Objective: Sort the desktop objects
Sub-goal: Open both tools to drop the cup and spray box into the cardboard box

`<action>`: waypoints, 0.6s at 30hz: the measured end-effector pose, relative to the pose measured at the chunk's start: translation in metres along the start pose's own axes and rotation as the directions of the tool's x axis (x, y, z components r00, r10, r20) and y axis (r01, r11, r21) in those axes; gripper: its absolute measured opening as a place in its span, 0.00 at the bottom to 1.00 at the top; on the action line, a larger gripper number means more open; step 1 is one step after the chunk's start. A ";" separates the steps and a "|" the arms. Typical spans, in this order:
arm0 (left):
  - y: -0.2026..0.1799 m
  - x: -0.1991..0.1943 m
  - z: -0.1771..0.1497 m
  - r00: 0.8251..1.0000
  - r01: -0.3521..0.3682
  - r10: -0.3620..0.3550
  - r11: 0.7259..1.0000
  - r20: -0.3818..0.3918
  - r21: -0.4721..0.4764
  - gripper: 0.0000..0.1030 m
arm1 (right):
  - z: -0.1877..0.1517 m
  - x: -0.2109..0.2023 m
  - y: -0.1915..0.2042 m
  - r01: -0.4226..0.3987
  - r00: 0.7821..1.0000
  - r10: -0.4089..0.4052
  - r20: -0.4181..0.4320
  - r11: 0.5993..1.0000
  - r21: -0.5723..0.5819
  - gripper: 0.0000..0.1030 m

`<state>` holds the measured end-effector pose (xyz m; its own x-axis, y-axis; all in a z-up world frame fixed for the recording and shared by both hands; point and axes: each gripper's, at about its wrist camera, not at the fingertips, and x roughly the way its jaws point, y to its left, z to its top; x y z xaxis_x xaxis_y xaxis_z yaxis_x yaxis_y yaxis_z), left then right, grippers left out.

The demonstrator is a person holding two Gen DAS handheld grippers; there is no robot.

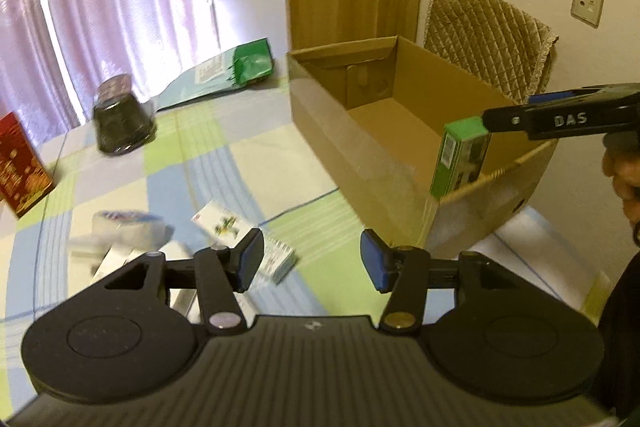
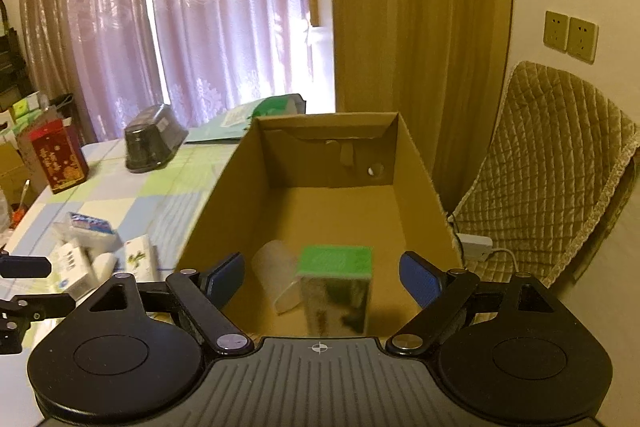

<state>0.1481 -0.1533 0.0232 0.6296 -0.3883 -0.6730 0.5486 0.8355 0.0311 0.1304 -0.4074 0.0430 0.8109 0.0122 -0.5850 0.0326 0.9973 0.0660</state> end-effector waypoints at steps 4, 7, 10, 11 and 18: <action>0.010 -0.019 -0.018 1.000 -0.024 0.023 0.999 -0.007 -0.034 0.49 | -0.009 -0.016 0.015 -0.023 1.000 0.023 0.002 1.000 0.002 0.85; 0.016 -0.033 -0.032 0.999 -0.044 0.043 0.998 -0.015 -0.045 0.49 | -0.016 -0.026 0.030 -0.047 0.999 0.047 -0.001 0.999 -0.008 0.85; 0.024 -0.047 -0.045 0.998 -0.066 0.064 0.996 -0.023 -0.060 0.50 | -0.023 -0.033 0.045 -0.075 0.997 0.074 -0.008 0.997 -0.020 0.85; 0.026 -0.051 -0.049 0.997 -0.073 0.072 0.995 -0.026 -0.066 0.50 | -0.025 -0.034 0.050 -0.084 0.996 0.084 -0.011 0.996 -0.023 0.85; 0.041 -0.075 -0.078 0.991 -0.125 0.120 0.986 -0.053 -0.108 0.56 | -0.043 -0.042 0.081 -0.144 0.988 0.142 -0.053 0.989 -0.033 0.85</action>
<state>0.0803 -0.0593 0.0174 0.6610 -0.2642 -0.7024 0.4029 0.9146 0.0351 0.0736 -0.3242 0.0384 0.7750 0.1575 -0.6120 -0.1039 0.9870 0.1224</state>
